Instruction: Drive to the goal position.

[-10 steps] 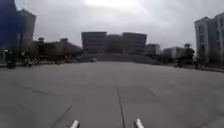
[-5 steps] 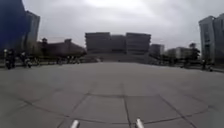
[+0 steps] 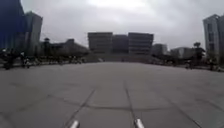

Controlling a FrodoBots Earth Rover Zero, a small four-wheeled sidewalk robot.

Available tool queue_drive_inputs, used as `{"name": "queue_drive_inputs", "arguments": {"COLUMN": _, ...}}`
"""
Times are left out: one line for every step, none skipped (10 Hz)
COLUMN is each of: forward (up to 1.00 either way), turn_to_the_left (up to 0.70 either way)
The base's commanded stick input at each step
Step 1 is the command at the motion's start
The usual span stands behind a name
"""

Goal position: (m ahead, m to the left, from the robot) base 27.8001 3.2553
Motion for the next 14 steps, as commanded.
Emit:
{"name": "queue_drive_inputs", "arguments": {"forward": 0.93, "turn_to_the_left": -0.25}}
{"name": "queue_drive_inputs", "arguments": {"forward": 0.93, "turn_to_the_left": -0.31}}
{"name": "queue_drive_inputs", "arguments": {"forward": 0.93, "turn_to_the_left": -0.31}}
{"name": "queue_drive_inputs", "arguments": {"forward": 0.93, "turn_to_the_left": -0.31}}
{"name": "queue_drive_inputs", "arguments": {"forward": 0.93, "turn_to_the_left": -0.31}}
{"name": "queue_drive_inputs", "arguments": {"forward": 0.94, "turn_to_the_left": -0.32}}
{"name": "queue_drive_inputs", "arguments": {"forward": 0.94, "turn_to_the_left": -0.32}}
{"name": "queue_drive_inputs", "arguments": {"forward": 0.94, "turn_to_the_left": -0.32}}
{"name": "queue_drive_inputs", "arguments": {"forward": 0.94, "turn_to_the_left": -0.32}}
{"name": "queue_drive_inputs", "arguments": {"forward": 0.94, "turn_to_the_left": -0.32}}
{"name": "queue_drive_inputs", "arguments": {"forward": 0.93, "turn_to_the_left": -0.30}}
{"name": "queue_drive_inputs", "arguments": {"forward": 0.94, "turn_to_the_left": 0.06}}
{"name": "queue_drive_inputs", "arguments": {"forward": 0.94, "turn_to_the_left": 0.06}}
{"name": "queue_drive_inputs", "arguments": {"forward": 0.93, "turn_to_the_left": 0.06}}
